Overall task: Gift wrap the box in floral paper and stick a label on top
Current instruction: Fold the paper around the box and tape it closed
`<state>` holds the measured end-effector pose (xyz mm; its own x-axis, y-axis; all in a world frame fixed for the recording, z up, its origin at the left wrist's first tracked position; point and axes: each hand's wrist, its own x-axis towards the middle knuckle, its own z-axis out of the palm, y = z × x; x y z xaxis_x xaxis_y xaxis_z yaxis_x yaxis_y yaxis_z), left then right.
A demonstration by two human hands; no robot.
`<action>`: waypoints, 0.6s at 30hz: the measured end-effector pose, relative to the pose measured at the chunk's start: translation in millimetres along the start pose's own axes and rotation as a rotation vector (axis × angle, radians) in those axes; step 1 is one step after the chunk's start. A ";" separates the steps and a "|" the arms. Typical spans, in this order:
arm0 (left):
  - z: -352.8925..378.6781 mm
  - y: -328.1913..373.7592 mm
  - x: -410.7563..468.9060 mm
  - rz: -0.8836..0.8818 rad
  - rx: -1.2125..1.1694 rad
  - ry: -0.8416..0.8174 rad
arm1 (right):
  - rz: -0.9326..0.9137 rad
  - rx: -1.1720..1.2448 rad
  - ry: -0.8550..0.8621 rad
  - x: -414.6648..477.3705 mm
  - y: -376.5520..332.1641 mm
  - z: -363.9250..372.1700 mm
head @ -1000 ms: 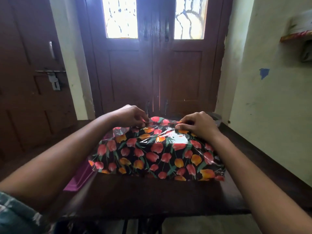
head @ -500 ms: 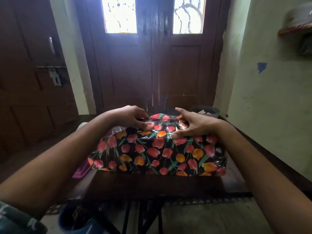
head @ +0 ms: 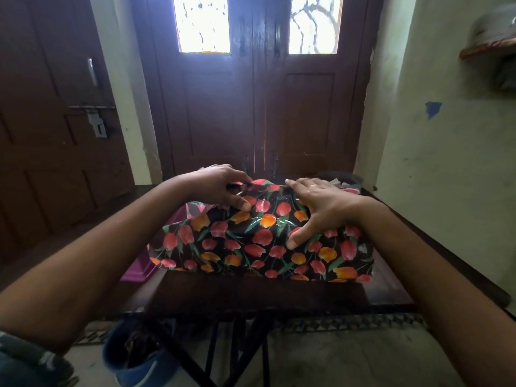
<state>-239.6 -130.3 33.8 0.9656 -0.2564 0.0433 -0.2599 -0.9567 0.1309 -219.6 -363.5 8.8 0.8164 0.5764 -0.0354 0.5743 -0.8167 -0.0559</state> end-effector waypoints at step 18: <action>76.3 -16.8 -12.5 0.231 0.370 0.707 | -0.217 -0.384 0.850 22.6 18.1 106.8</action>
<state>-246.7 -121.4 -44.6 0.6233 -0.4230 0.6577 -0.3128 -0.9057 -0.2861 -197.3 -362.5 -99.5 0.3741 0.6283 0.6821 0.5757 -0.7340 0.3604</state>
